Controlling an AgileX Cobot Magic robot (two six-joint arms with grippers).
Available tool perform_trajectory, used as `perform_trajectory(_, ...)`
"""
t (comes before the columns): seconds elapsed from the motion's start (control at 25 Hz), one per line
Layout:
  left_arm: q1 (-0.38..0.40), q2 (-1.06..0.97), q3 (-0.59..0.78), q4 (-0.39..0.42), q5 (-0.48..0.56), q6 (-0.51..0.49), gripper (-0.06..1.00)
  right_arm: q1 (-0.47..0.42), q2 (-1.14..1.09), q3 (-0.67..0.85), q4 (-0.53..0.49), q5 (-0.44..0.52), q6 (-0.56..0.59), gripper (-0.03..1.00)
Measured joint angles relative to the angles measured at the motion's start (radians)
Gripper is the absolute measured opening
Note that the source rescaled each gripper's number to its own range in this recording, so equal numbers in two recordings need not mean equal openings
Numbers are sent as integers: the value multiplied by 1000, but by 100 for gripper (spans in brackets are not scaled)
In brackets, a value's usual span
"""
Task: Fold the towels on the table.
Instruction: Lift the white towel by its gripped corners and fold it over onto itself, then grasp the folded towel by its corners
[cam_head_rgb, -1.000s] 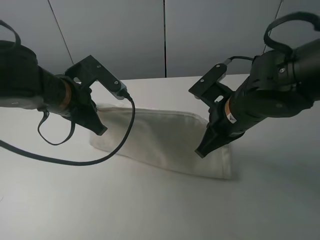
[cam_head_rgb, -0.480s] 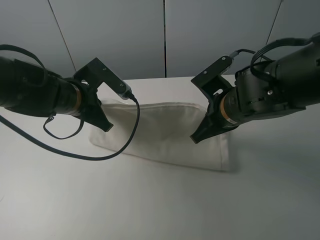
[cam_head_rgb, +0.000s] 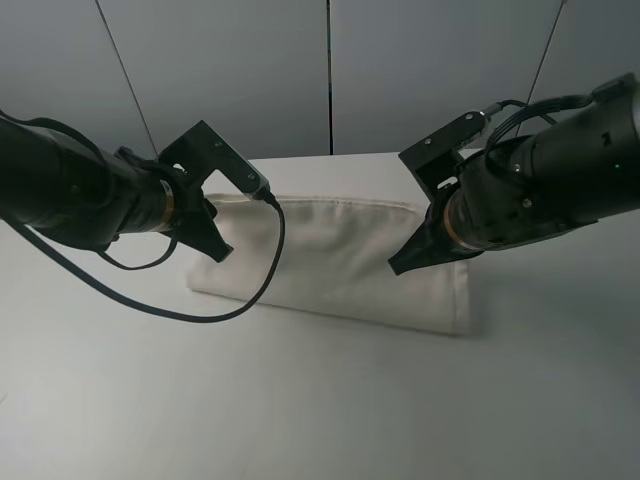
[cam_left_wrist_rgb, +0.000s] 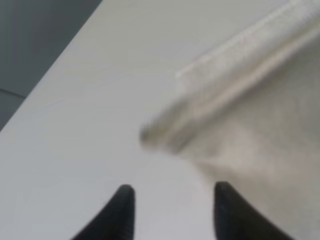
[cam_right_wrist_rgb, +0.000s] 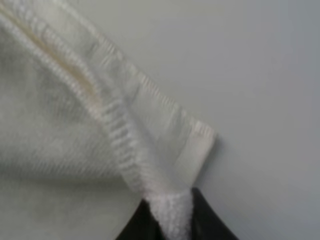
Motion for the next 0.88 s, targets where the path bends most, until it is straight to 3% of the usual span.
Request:
perform_trajectory(0.08, 0, 0, 0, 12, 57, -54, 78, 0, 0, 0, -36, 2, 44, 19)
perform_trajectory(0.12, 0, 0, 0, 15, 82, -77, 91, 0, 0, 0, -38, 5, 56, 38)
perform_trajectory(0.2, 0, 0, 0, 15, 127, -109, 97, 0, 0, 0, -30, 25, 89, 82)
perform_trajectory(0.28, 0, 0, 0, 15, 140, -120, 99, 0, 0, 0, -9, 61, 106, 96)
perform_trajectory(0.44, 0, 0, 0, -32, 138, -126, 99, 0, 0, 0, 33, 108, 80, 100)
perform_trajectory(0.6, 0, 0, -8, -168, 83, -85, 99, 0, 0, 0, 123, 110, 47, 100)
perform_trajectory(0.68, 17, 0, -34, -290, 28, -6, 99, -4, 0, -7, 201, 110, -2, 100)
perform_trajectory(0.76, 46, 0, -83, -494, -6, 139, 99, -29, 0, -29, 330, 110, -114, 100)
perform_trajectory(0.88, 100, 0, -162, -823, 13, 462, 99, -90, 0, -81, 576, 110, -325, 100)
